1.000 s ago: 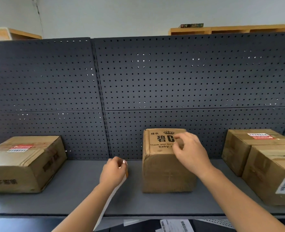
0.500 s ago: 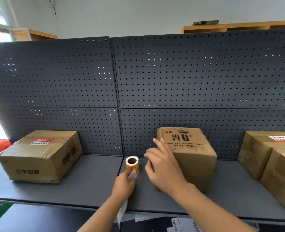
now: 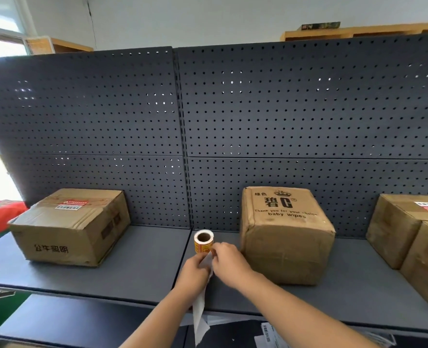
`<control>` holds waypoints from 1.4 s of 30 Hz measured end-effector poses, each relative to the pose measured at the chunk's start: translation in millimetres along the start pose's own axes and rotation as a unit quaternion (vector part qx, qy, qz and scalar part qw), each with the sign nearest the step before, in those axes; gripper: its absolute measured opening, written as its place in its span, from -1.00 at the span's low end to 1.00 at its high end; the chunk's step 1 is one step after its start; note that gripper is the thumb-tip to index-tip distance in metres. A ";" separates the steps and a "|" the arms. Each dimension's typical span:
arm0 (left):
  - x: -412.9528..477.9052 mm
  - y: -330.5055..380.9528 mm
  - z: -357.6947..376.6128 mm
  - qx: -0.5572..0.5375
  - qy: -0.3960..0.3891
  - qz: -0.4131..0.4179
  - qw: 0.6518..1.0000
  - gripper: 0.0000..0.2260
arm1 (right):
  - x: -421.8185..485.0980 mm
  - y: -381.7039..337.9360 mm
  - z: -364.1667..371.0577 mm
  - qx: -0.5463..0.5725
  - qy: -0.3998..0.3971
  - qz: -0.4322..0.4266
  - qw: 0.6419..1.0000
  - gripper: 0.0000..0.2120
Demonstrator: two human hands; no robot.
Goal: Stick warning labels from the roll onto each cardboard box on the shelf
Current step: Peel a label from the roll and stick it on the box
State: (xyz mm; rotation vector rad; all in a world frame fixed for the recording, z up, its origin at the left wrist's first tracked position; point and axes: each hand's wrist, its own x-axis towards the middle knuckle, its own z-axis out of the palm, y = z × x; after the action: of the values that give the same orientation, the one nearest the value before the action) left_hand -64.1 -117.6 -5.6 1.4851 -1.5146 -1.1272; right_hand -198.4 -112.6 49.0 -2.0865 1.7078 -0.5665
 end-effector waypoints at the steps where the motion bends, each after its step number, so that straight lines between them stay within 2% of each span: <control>1: -1.3 2.7 -0.2 -0.008 -0.009 0.003 1.000 -0.74 | 3.0 1.7 3.5 0.011 -0.009 0.013 1.000 -0.85; 4: -0.2 2.0 -1.9 -0.016 -0.028 0.014 0.999 -0.73 | 11.7 7.1 14.3 0.042 -0.018 0.044 0.998 -0.82; 8: 3.7 -6.1 -3.7 -0.011 -0.038 0.029 0.999 -0.74 | 18.8 12.6 25.3 0.084 0.010 0.067 0.994 -0.79; 14: 3.6 -5.4 -10.4 -0.011 -0.010 0.009 1.000 -0.82 | 12.0 19.6 40.9 0.146 0.046 0.053 0.987 -0.82; 18: 1.0 -1.5 -14.5 0.014 0.003 0.057 0.998 -0.85 | 11.4 18.6 42.9 0.161 0.073 0.062 0.982 -0.89; 20: 0.7 -1.3 -15.6 0.023 0.017 0.072 0.997 -0.84 | 10.7 16.7 41.7 0.172 0.075 0.069 0.980 -0.96; 25: -0.9 -6.3 -14.6 0.040 0.022 0.084 0.995 -0.72 | 8.9 17.5 42.4 0.164 0.078 0.075 0.981 -0.93; 32: -2.3 -7.5 -17.2 0.065 0.033 0.079 0.994 -0.71 | 4.1 11.4 45.5 0.147 0.095 0.066 0.982 -0.84; 38: -3.2 -5.8 -17.7 0.099 0.037 0.074 0.992 -0.71 | 1.7 5.6 39.6 0.200 0.074 0.116 0.970 -0.82; 42: -1.7 -4.9 -25.3 0.103 0.078 0.042 0.991 -0.69 | -2.8 0.8 36.1 0.234 0.061 0.138 0.961 -0.82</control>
State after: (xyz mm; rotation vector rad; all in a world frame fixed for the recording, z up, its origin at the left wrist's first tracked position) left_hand -38.8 -118.1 -1.0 1.5919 -1.6053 -0.8049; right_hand -180.3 -108.6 17.9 -1.4844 1.6880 -0.9197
